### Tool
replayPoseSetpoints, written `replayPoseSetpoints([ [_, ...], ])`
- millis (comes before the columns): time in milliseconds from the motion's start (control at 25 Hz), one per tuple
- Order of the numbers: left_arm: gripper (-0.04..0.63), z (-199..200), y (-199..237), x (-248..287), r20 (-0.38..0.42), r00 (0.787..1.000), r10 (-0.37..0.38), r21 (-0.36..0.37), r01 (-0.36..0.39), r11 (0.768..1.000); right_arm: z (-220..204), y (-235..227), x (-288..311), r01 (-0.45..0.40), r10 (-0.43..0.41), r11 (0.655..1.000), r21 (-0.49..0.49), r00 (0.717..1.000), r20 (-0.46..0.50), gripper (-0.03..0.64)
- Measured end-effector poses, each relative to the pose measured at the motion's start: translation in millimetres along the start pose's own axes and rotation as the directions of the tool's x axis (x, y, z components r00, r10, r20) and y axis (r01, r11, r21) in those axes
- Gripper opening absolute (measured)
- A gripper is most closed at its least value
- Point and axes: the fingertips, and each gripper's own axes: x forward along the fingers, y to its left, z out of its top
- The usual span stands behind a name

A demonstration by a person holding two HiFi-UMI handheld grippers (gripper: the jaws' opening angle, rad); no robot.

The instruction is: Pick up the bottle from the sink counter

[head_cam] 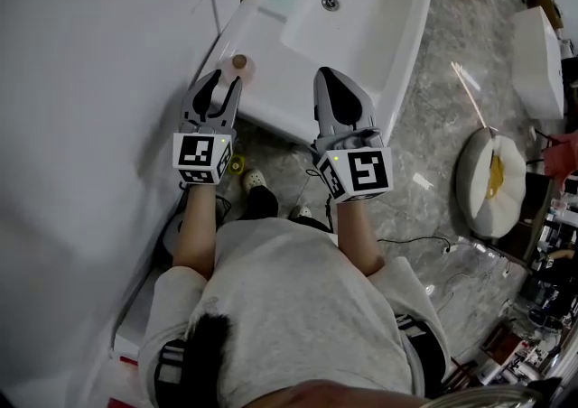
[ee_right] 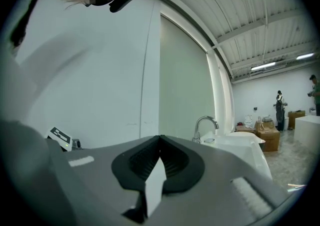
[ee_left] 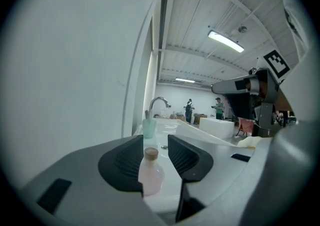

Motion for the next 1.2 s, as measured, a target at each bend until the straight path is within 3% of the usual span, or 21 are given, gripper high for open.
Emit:
replayPoseSetpoints([
  [280,0.183,-19,1,23,-0.053,0.998,0.02,0.014,-0.019,1.0,-5,-8,-7,0.018,-0.018,1.0,-0.012,1.0,-0.022,0.011],
  [1200,0.192,-55,8,67,-0.17,0.98,0.105,0.033,-0.101,0.994,-15,-25,-16,0.059,-0.06,0.998,-0.024,0.997,-0.055,0.011],
])
